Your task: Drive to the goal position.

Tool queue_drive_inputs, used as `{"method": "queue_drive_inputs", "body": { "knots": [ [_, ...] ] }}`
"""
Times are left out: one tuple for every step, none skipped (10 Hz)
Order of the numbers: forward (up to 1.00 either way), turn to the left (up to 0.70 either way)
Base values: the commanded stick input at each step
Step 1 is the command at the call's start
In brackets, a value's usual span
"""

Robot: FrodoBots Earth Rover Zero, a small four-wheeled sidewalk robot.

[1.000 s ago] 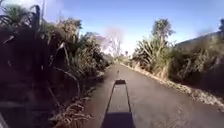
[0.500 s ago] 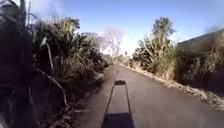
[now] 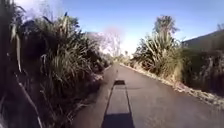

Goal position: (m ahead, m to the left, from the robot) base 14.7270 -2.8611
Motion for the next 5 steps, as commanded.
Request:
{"method": "queue_drive_inputs", "body": {
  "knots": [
    [0.85, 0.00],
    [0.85, 0.00],
    [0.85, 0.00],
    [0.85, 0.00],
    [0.85, 0.00]
  ]
}}
